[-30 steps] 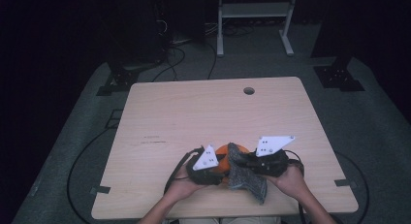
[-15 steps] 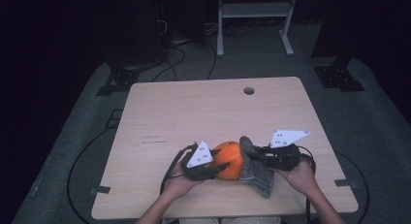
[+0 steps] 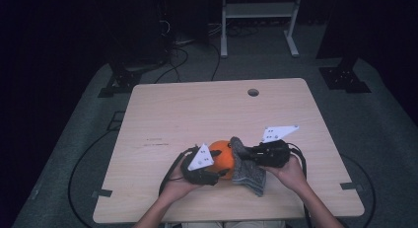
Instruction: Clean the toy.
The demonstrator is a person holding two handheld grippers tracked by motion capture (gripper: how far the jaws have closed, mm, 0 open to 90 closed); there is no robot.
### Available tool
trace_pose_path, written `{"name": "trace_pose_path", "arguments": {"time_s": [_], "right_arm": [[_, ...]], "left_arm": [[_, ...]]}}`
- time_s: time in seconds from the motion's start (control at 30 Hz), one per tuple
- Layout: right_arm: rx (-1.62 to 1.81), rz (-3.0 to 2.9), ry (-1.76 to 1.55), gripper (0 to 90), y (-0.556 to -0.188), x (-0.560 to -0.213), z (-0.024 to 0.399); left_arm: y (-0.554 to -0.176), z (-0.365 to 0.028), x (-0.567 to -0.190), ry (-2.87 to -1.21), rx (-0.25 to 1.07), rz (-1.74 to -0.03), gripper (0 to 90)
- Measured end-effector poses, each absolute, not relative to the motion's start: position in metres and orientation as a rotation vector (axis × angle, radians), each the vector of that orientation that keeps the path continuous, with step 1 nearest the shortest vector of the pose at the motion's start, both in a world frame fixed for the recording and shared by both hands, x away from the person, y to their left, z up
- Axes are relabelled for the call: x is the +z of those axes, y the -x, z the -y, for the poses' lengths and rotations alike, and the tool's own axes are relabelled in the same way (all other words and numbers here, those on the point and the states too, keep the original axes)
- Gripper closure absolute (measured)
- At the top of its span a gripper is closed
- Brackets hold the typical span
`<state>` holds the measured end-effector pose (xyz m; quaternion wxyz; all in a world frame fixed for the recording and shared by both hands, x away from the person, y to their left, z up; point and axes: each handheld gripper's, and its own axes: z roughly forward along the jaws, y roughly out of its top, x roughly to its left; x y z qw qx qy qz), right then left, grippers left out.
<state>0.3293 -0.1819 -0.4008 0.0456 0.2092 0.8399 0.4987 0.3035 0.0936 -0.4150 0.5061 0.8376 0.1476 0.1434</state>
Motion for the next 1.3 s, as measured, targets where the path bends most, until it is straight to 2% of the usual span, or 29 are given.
{"name": "trace_pose_path", "arguments": {"time_s": [0.07,0.2,0.47,0.6,0.7,0.87,0.97,1.1,1.3], "right_arm": [[1.488,-2.596,-0.636,80.0,-0.324,-0.406,0.185],[1.488,-2.625,-0.606,79.9,-0.314,-0.414,0.189],[1.506,-2.643,-0.562,79.6,-0.3,-0.42,0.197],[1.53,-2.614,-0.574,79.5,-0.296,-0.42,0.209],[1.538,-2.582,-0.606,79.4,-0.295,-0.42,0.221],[1.53,-2.511,-0.677,79.1,-0.293,-0.419,0.247],[1.505,-2.492,-0.706,79.0,-0.293,-0.419,0.257],[1.481,-2.483,-0.734,79.0,-0.296,-0.421,0.268],[1.439,-2.478,-0.791,79.0,-0.303,-0.427,0.281]], "left_arm": [[-0.309,-0.1,-0.41,-1.957,0.324,-0.404,23.7],[-0.323,-0.102,-0.404,-1.874,0.277,-0.431,21.7],[-0.34,-0.078,-0.413,-2.045,0.155,-0.395,25.4],[-0.341,-0.081,-0.417,-2.055,0.105,-0.428,26.0],[-0.339,-0.081,-0.422,-2.102,0.082,-0.427,32.3],[-0.329,-0.076,-0.428,-2.144,0.142,-0.358,59.2],[-0.323,-0.076,-0.42,-2.132,0.2,-0.323,69.7],[-0.323,-0.075,-0.409,-2.096,0.232,-0.353,71.7],[-0.343,-0.072,-0.408,-2.062,0.381,-0.465,71.5]]}}
